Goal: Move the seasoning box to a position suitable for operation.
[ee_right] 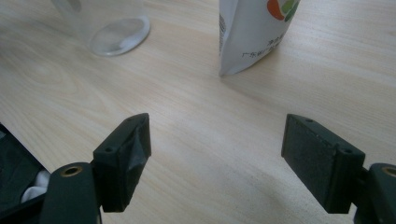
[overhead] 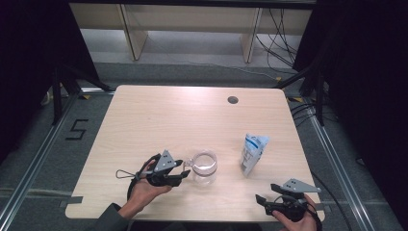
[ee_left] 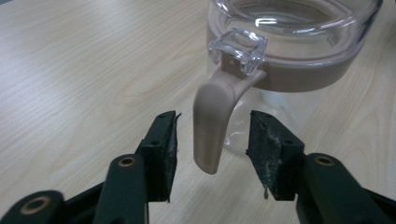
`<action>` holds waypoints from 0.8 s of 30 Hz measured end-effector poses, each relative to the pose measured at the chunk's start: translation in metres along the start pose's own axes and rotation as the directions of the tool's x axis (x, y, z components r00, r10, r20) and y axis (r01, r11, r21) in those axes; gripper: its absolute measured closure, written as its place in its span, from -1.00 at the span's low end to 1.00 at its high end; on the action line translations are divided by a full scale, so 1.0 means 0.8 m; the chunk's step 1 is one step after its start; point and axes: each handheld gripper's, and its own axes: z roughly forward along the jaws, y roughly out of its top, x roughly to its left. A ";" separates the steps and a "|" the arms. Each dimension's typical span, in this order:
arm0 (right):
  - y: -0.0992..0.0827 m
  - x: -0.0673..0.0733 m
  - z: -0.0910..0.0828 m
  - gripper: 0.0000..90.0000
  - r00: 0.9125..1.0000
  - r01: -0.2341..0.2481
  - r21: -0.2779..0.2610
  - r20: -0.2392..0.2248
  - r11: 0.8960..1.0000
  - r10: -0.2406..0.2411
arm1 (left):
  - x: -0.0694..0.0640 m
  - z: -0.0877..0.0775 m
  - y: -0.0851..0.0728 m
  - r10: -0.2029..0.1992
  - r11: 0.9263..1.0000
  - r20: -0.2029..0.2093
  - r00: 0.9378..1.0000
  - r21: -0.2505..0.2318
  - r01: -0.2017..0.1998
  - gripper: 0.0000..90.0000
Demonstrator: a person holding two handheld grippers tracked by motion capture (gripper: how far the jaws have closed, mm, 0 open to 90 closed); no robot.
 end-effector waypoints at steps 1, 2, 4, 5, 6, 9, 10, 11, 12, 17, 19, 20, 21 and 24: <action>0.000 0.004 -0.001 -0.44 0.999 -0.048 0.017 -0.010 0.999 0.048 | 0.002 -0.006 -0.001 0.012 1.000 -0.001 1.000 0.015 -0.012 0.12; 0.000 0.004 -0.001 -0.44 0.999 -0.046 0.016 -0.009 0.999 0.046 | 0.002 -0.006 -0.001 0.012 1.000 -0.001 1.000 0.015 -0.012 0.10; 0.000 0.004 -0.001 -0.44 0.999 -0.040 0.014 -0.011 0.999 0.040 | 0.000 -0.012 -0.003 -0.002 1.000 -0.001 1.000 -0.014 0.002 0.10; 0.000 0.004 -0.001 -0.44 0.999 -0.040 0.012 -0.015 0.999 0.040 | 0.000 -0.015 -0.004 -0.016 1.000 0.005 1.000 -0.013 0.016 0.09; 0.000 0.004 -0.001 -0.44 0.999 -0.037 0.011 -0.014 0.999 0.037 | 0.001 -0.019 -0.003 -0.010 1.000 0.007 1.000 -0.009 0.010 0.09; 0.001 0.004 -0.001 -0.44 1.000 -0.027 0.005 -0.007 1.000 0.027 | 0.003 -0.026 -0.003 -0.043 0.998 0.018 0.999 -0.037 0.044 0.10; 0.001 0.004 -0.001 -0.44 1.000 -0.027 0.005 -0.007 1.000 0.027 | 0.003 -0.026 -0.003 -0.043 0.998 0.018 0.999 -0.037 0.044 0.11; 0.001 0.001 0.001 -0.44 1.000 0.009 -0.006 -0.006 1.000 -0.009 | 0.005 -0.030 -0.003 -0.065 0.997 0.028 0.998 -0.045 0.066 0.11; 0.001 0.001 0.001 -0.43 1.000 0.010 -0.008 -0.005 1.000 -0.011 | 0.007 -0.032 -0.003 -0.072 0.996 0.030 0.997 -0.051 0.074 0.11; 0.000 0.003 -0.002 -0.43 0.999 -0.039 0.016 -0.022 0.999 0.039 | 0.010 -0.036 -0.005 -0.106 0.992 0.037 0.994 -0.061 0.108 0.09; 0.001 -0.001 0.000 -0.43 1.000 -0.003 0.004 -0.019 1.000 0.003 | 0.009 -0.039 -0.004 -0.118 0.990 0.047 0.992 -0.066 0.121 0.04; 0.001 -0.001 0.000 -0.43 1.000 -0.003 0.004 -0.019 1.000 0.003 | 0.009 -0.039 -0.004 -0.118 0.990 0.047 0.992 -0.066 0.121 0.02; 0.001 0.000 0.000 -0.43 1.000 0.004 0.003 -0.013 1.000 -0.004 | 0.007 -0.041 -0.002 -0.121 0.990 0.037 0.992 -0.071 0.124 0.00; 0.001 0.000 0.000 -0.43 1.000 0.006 -0.005 -0.012 1.000 -0.006 | 0.009 -0.045 -0.001 -0.145 0.985 0.051 0.988 -0.084 0.149 -0.02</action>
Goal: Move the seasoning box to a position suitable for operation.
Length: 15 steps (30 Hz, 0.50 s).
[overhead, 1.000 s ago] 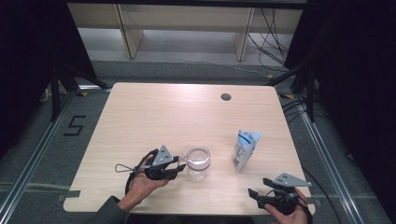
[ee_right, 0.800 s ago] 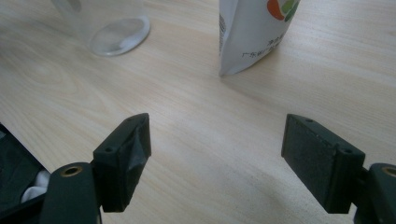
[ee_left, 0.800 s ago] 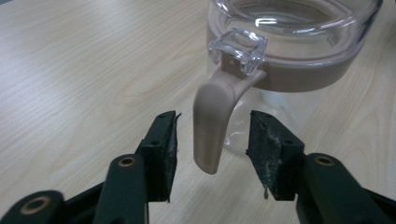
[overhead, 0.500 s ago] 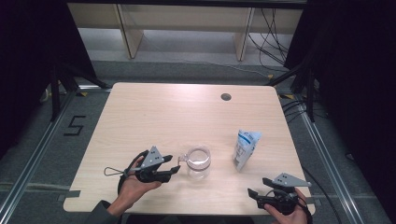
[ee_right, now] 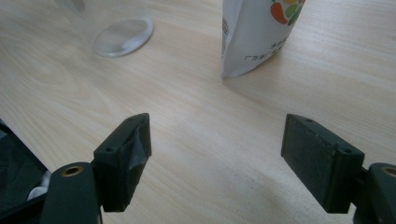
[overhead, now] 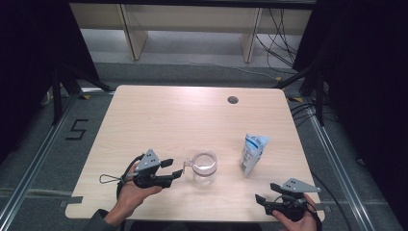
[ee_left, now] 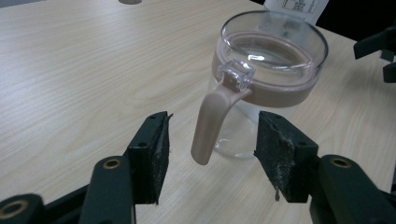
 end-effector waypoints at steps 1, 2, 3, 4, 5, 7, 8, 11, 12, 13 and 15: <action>-0.001 -0.001 0.000 -0.43 1.000 0.009 0.002 -0.004 1.000 -0.009 | 0.000 -0.001 0.001 -0.008 1.000 -0.002 1.000 0.001 0.008 -0.01; -0.001 -0.001 0.000 -0.43 1.000 0.009 0.002 -0.004 1.000 -0.009 | 0.000 -0.001 0.001 -0.008 1.000 -0.002 1.000 0.001 0.008 -0.01; -0.001 -0.002 -0.001 -0.43 1.000 -0.014 0.012 -0.007 1.000 0.014 | 0.001 -0.002 0.002 -0.007 1.000 0.003 1.000 -0.004 0.007 -0.01; -0.001 -0.002 -0.001 -0.43 1.000 -0.014 0.012 -0.007 1.000 0.014 | 0.001 -0.003 0.002 -0.008 1.000 -0.005 1.000 -0.004 0.008 -0.01; -0.002 -0.003 -0.002 -0.43 1.000 -0.004 0.007 0.001 1.000 0.004 | 0.002 -0.004 0.003 -0.009 1.000 -0.002 1.000 -0.002 0.009 -0.01; -0.001 -0.007 -0.002 -0.43 1.000 0.008 0.000 0.007 1.000 -0.008 | 0.002 -0.004 0.004 -0.021 1.000 0.002 1.000 -0.012 0.021 0.00; -0.001 -0.006 -0.001 -0.43 1.000 -0.012 0.006 -0.008 1.000 0.012 | 0.002 -0.005 0.005 -0.014 1.000 0.000 1.000 -0.008 0.014 0.00; 0.000 -0.006 0.000 -0.43 1.000 -0.007 0.010 -0.013 1.000 0.007 | 0.000 -0.005 0.005 -0.020 1.000 0.000 1.000 -0.010 0.020 0.01; 0.000 -0.006 0.000 -0.43 1.000 0.001 0.009 -0.013 1.000 -0.001 | 0.000 -0.005 0.006 -0.021 1.000 -0.001 1.000 -0.009 0.021 0.01; 0.000 -0.007 0.000 -0.43 1.000 0.011 0.003 -0.006 1.000 -0.011 | 0.000 -0.005 0.006 -0.023 1.000 0.000 1.000 -0.009 0.023 0.01; 0.001 -0.006 0.001 -0.43 1.000 0.006 0.006 -0.007 1.000 -0.006 | 0.000 -0.006 0.007 -0.023 1.000 0.006 1.000 -0.012 0.023 0.01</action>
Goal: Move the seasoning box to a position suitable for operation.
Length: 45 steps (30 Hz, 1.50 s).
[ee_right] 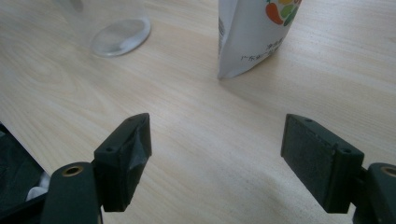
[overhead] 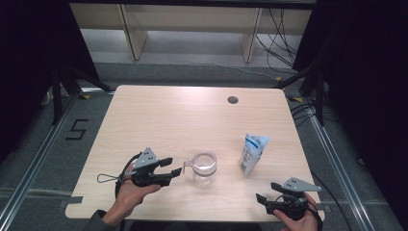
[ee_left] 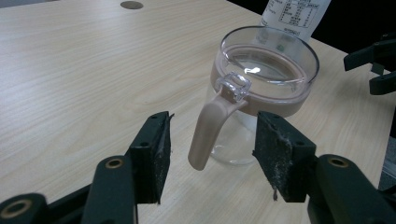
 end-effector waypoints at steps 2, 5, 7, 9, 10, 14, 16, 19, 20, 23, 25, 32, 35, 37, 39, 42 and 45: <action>0.000 0.001 0.001 -0.43 1.000 -0.002 0.004 -0.003 1.000 0.002 | -0.001 -0.001 0.001 -0.007 1.000 -0.004 1.000 -0.009 0.006 0.03; 0.000 0.004 0.001 -0.43 1.000 -0.026 0.003 -0.008 1.000 0.026 | -0.001 -0.001 0.003 0.001 1.000 0.001 1.000 -0.003 -0.001 0.03; 0.001 0.005 0.001 -0.43 0.999 -0.037 0.011 -0.011 0.999 0.037 | -0.004 0.000 0.006 0.004 1.000 0.006 1.000 -0.004 -0.004 0.03; 0.001 0.005 0.001 -0.43 0.999 -0.034 0.012 -0.008 0.999 0.035 | -0.006 0.000 0.007 0.005 1.000 0.003 1.000 -0.001 -0.005 0.03; 0.001 0.004 0.001 -0.43 1.000 -0.023 0.001 -0.003 1.000 0.023 | -0.007 0.001 0.008 0.005 1.000 0.005 1.000 -0.002 -0.005 0.04; 0.000 0.001 0.001 -0.43 1.000 -0.005 -0.001 -0.003 1.000 0.005 | -0.006 0.001 0.010 0.005 1.000 0.006 1.000 -0.002 -0.005 0.04; 0.001 0.001 0.001 -0.43 1.000 -0.013 0.007 -0.005 1.000 0.013 | -0.005 0.001 0.010 0.009 1.000 0.009 1.000 0.000 -0.009 0.04; 0.001 0.004 0.002 -0.43 1.000 -0.020 0.002 -0.005 1.000 0.020 | -0.006 0.002 0.011 0.009 1.000 0.013 1.000 0.001 -0.009 0.04; 0.001 0.001 0.002 -0.43 1.000 0.004 -0.005 -0.001 1.000 -0.004 | -0.006 0.002 0.011 0.008 1.000 0.015 1.000 0.002 -0.008 0.04; 0.001 0.000 0.002 -0.43 1.000 0.003 0.001 -0.005 1.000 -0.003 | -0.007 0.002 0.013 0.014 1.000 0.016 1.000 0.004 -0.014 0.05; 0.001 0.000 0.002 -0.43 1.000 -0.001 0.002 -0.004 1.000 0.001 | -0.008 0.004 0.016 0.020 1.000 0.019 1.000 0.003 -0.020 0.08; 0.001 0.002 0.004 -0.43 1.000 0.001 0.003 -0.018 1.000 -0.001 | -0.013 0.006 0.026 0.035 0.999 0.029 0.999 -0.014 -0.035 0.20; 0.001 0.006 0.003 -0.43 0.999 -0.034 0.015 -0.016 0.999 0.035 | -0.014 0.007 0.031 0.070 0.997 0.035 0.997 -0.024 -0.069 0.30; 0.001 0.004 0.003 -0.43 1.000 -0.013 0.006 -0.011 1.000 0.013 | -0.014 0.008 0.033 0.067 0.997 0.032 0.997 -0.027 -0.066 0.37; 0.001 0.001 0.004 -0.43 1.000 0.015 -0.002 -0.001 1.000 -0.015 | -0.013 0.009 0.034 0.076 0.997 0.035 0.997 -0.026 -0.075 0.47; 0.001 0.003 0.003 -0.43 1.000 -0.020 0.007 -0.014 1.000 0.020 | -0.014 0.014 0.036 0.078 0.997 0.037 0.996 -0.027 -0.077 0.58; 0.000 0.000 0.002 -0.43 1.000 0.007 -0.006 -0.004 1.000 -0.007 | -0.013 0.021 0.039 0.091 0.996 0.039 0.995 -0.023 -0.090 0.65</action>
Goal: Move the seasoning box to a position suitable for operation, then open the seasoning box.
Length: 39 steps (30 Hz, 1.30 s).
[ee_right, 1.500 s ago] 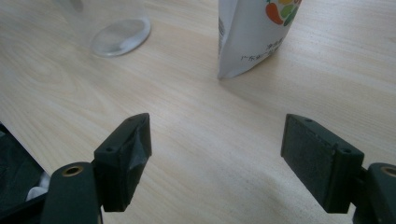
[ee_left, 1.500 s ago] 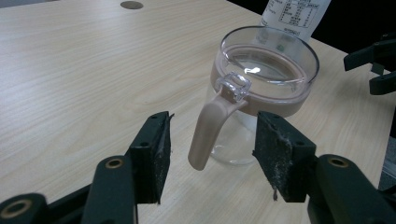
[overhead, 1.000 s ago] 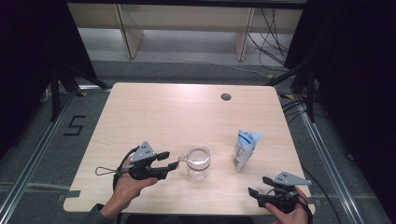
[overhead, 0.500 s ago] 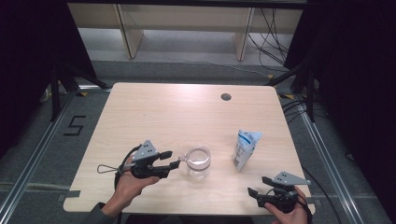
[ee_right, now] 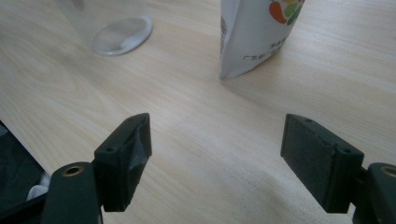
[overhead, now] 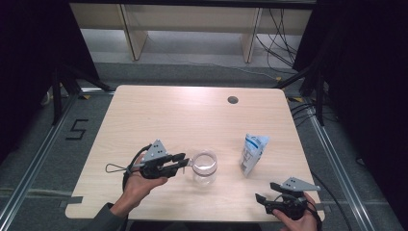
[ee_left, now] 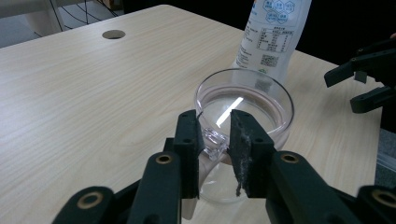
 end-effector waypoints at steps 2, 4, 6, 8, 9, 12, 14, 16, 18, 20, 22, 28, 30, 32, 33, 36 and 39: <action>0.000 0.000 0.000 -0.43 1.000 0.003 0.000 0.001 1.000 -0.003 | 0.000 0.004 0.001 0.008 1.000 0.000 1.000 0.004 -0.008 0.69; 0.001 0.002 0.001 -0.43 1.000 0.001 0.008 0.000 1.000 -0.001 | 0.001 0.008 0.002 0.024 1.000 -0.005 1.000 0.011 -0.024 0.72; 0.001 0.002 0.001 -0.43 1.000 -0.004 0.007 -0.008 1.000 0.004 | 0.002 0.009 0.002 0.022 1.000 -0.002 1.000 0.010 -0.022 0.74; 0.001 0.005 0.000 -0.43 1.000 -0.021 0.012 -0.004 1.000 0.021 | 0.003 0.010 0.002 0.023 1.000 -0.006 1.000 0.012 -0.023 0.77; 0.001 0.005 0.001 -0.43 1.000 -0.017 0.012 -0.004 1.000 0.017 | 0.003 0.011 0.002 0.020 1.000 -0.009 1.000 0.014 -0.019 0.78; 0.002 0.003 0.003 -0.41 1.000 0.005 0.010 -0.011 1.000 -0.004 | 0.005 0.011 0.001 0.018 1.000 -0.011 1.000 0.017 -0.018 0.78; 0.002 0.005 0.003 -0.38 1.000 -0.006 0.012 -0.009 1.000 0.006 | 0.005 0.011 0.001 0.015 1.000 -0.013 1.000 0.019 -0.015 0.80; 0.003 0.004 0.004 -0.36 1.000 0.011 0.016 -0.020 1.000 -0.011 | 0.006 0.012 0.000 0.013 1.000 -0.014 1.000 0.017 -0.013 0.80; 0.003 0.007 0.004 -0.32 1.000 0.008 0.016 -0.027 1.000 -0.008 | 0.007 0.012 0.000 0.015 1.000 -0.012 1.000 0.015 -0.015 0.81; 0.003 0.008 0.004 -0.32 1.000 0.004 0.012 -0.020 1.000 -0.004 | 0.007 0.012 -0.001 0.015 1.000 -0.012 1.000 0.015 -0.015 0.81; 0.006 0.006 0.004 -0.30 0.999 0.045 0.006 -0.024 0.999 -0.044 | 0.007 0.012 0.000 0.018 1.000 -0.015 1.000 0.015 -0.018 0.82; 0.006 0.012 0.004 -0.28 0.999 0.033 0.007 -0.020 0.999 -0.032 | 0.005 0.012 -0.001 0.025 1.000 -0.015 1.000 0.017 -0.025 0.84; 0.007 0.014 0.005 -0.27 0.998 0.064 -0.002 -0.020 0.998 -0.064 | 0.006 0.013 -0.002 0.023 1.000 -0.022 0.999 0.020 -0.023 0.85; 0.007 0.016 0.006 -0.27 0.998 0.052 0.010 -0.032 0.999 -0.051 | 0.007 0.013 -0.002 0.025 0.999 -0.021 0.999 0.022 -0.025 0.87; 0.007 0.015 0.006 -0.26 0.998 0.065 0.003 -0.026 0.998 -0.065 | 0.007 0.013 -0.002 0.023 1.000 -0.021 1.000 0.019 -0.023 0.88; 0.007 0.017 0.005 -0.23 0.998 0.048 0.004 -0.035 0.999 -0.048 | 0.006 0.013 -0.002 0.026 0.999 -0.019 0.999 0.019 -0.026 0.88; 0.008 0.017 0.006 -0.14 0.997 0.061 -0.006 -0.054 0.998 -0.061 | 0.006 0.013 -0.003 0.025 1.000 -0.019 1.000 0.017 -0.025 0.88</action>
